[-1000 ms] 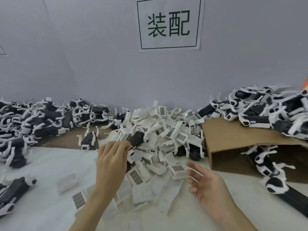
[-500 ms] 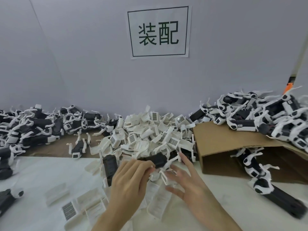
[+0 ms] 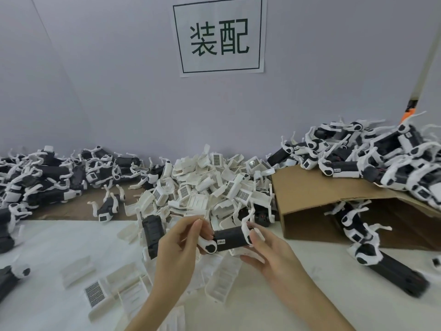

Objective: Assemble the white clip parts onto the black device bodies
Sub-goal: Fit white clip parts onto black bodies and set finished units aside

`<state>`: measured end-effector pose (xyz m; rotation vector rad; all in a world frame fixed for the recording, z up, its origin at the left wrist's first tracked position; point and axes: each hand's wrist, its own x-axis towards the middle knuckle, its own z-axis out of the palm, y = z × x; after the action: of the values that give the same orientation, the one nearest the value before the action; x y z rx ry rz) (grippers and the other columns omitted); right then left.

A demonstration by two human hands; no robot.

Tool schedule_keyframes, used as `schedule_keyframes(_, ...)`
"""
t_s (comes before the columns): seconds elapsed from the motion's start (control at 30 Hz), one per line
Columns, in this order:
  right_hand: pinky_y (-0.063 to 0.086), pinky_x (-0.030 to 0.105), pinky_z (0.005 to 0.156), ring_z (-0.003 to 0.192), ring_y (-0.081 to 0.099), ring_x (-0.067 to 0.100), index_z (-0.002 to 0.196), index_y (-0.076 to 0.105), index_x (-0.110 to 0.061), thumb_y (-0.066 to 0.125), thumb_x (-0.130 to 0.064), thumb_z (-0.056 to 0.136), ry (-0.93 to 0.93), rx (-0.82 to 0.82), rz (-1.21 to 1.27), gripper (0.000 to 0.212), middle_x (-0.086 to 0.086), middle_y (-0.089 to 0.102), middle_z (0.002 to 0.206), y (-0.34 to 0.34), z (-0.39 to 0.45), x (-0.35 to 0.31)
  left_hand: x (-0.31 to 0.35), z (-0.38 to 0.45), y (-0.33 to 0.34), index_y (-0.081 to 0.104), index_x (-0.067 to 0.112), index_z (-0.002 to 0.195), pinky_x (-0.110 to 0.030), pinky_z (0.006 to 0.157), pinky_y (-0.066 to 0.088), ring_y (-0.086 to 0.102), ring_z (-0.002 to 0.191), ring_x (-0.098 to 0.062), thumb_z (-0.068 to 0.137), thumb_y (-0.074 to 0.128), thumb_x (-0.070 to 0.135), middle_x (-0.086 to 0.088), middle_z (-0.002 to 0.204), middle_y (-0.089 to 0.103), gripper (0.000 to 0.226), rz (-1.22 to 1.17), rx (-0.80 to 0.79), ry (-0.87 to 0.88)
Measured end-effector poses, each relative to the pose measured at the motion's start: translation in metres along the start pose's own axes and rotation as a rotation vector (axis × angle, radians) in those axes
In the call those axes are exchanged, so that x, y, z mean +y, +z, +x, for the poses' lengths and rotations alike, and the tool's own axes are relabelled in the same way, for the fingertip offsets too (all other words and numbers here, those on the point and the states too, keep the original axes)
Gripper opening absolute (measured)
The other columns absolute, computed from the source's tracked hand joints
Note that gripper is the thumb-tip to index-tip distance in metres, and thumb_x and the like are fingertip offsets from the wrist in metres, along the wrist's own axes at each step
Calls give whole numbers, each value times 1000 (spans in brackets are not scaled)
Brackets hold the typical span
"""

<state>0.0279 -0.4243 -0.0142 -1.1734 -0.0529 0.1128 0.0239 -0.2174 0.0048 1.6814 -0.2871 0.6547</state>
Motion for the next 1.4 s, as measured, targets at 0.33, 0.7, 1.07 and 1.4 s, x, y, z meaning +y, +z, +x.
schedule_keyframes(0.33, 61, 29, 83, 102, 74, 26, 120, 75, -1, 76, -37, 85, 23, 88, 162, 51, 20, 76, 117, -1, 0, -3, -11, -3, 6, 52, 42, 142, -12, 85, 54, 62, 115, 6, 80, 71, 54, 17, 129, 61, 67, 42, -175, -246)
schedule_keyframes(0.7, 63, 42, 83, 99, 75, 42, 134, 62, -9, 81, -31, 74, 57, 31, 140, 67, 26, 73, 119, 12, -5, -11, -5, 5, -1, 68, 14, 131, -45, 86, 61, 75, 97, -31, 89, 69, 40, -7, 114, 77, 50, -231, -239, -373)
schedule_keyframes(1.07, 46, 28, 42, 61, 62, 32, 126, 72, -31, 65, -65, 78, 237, -113, 376, 60, 36, 68, 113, 9, -12, -21, -13, 13, -19, 67, 34, 132, -40, 82, 61, 71, 86, -42, 72, 99, 15, 6, 130, 69, 71, -300, -474, -381)
schedule_keyframes(1.4, 44, 30, 47, 70, 63, 31, 101, 65, -32, 66, -54, 85, 59, -22, 172, 27, 22, 67, 115, 3, 1, -5, -14, 16, -15, 65, 22, 144, -42, 95, 62, 71, 118, -42, 108, 56, 13, -12, 137, 70, 38, -486, -529, -588)
